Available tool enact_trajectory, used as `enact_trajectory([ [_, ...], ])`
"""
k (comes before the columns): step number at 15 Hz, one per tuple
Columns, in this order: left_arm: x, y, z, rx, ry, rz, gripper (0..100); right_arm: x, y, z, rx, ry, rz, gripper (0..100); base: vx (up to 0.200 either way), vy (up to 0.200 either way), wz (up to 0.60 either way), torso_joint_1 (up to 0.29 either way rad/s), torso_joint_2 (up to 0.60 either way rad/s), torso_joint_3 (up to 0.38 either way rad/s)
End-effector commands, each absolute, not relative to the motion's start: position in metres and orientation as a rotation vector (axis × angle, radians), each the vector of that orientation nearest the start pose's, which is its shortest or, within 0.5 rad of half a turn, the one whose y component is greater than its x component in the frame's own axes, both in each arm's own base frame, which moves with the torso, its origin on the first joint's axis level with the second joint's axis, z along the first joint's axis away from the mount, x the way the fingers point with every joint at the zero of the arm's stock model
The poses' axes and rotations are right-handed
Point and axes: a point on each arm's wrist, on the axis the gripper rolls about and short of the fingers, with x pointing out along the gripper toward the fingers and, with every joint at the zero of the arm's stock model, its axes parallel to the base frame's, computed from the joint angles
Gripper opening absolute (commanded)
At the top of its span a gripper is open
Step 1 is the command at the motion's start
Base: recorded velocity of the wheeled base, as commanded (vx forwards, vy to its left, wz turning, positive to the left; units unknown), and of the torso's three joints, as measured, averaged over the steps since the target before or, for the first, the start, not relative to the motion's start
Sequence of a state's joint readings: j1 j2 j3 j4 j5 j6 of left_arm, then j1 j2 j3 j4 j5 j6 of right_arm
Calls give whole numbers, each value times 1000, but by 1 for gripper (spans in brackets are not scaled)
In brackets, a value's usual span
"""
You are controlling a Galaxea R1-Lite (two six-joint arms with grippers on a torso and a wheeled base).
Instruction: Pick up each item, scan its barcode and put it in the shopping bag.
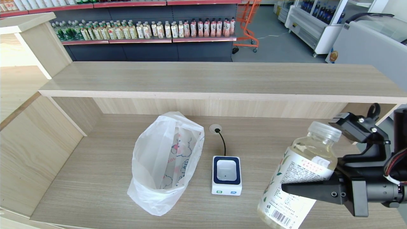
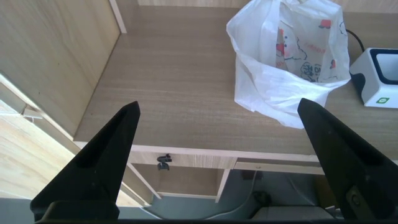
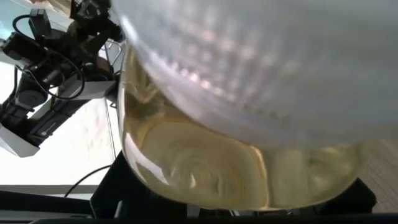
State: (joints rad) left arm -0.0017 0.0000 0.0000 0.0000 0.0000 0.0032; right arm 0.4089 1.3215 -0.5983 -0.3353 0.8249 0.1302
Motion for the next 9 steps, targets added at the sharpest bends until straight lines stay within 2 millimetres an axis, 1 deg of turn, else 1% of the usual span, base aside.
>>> enact_trajectory([
  [1, -23, 0, 76, 3, 2, -2, 100, 178, 95, 193, 197, 484, 1193, 0, 0, 0, 0, 0, 0, 0],
  [3, -23, 0, 76, 3, 2, -2, 100, 181, 96, 197, 176, 439, 1190, 0, 0, 0, 0, 0, 0, 0],
  [4, -23, 0, 76, 3, 2, -2, 100, 185, 95, 198, 122, 389, 1163, 0, 0, 0, 0, 0, 0, 0],
  [5, -23, 0, 75, 3, 0, -2, 100, 196, 90, 196, 0, 319, 1057, 0, 0, 0, 0, 0, 0, 0],
  [6, -23, 0, 76, 3, 2, -2, 100, 206, 86, 193, -176, 246, 931, 0, 0, 0, 0, 0, 0, 0],
  [7, -23, 0, 76, 3, 2, -2, 100, 210, 81, 192, -264, 214, 864, 0, 0, 0, 0, 0, 0, 0],
  [8, -23, 0, 76, 3, 2, -2, 100, 213, 70, 192, -360, 166, 801, 0, 0, 0, 0, 0, 0, 0],
  [9, -23, 0, 76, 3, 2, -2, 100, 213, 68, 193, -395, 147, 788, 0, 0, 0, 0, 0, 0, 0],
])
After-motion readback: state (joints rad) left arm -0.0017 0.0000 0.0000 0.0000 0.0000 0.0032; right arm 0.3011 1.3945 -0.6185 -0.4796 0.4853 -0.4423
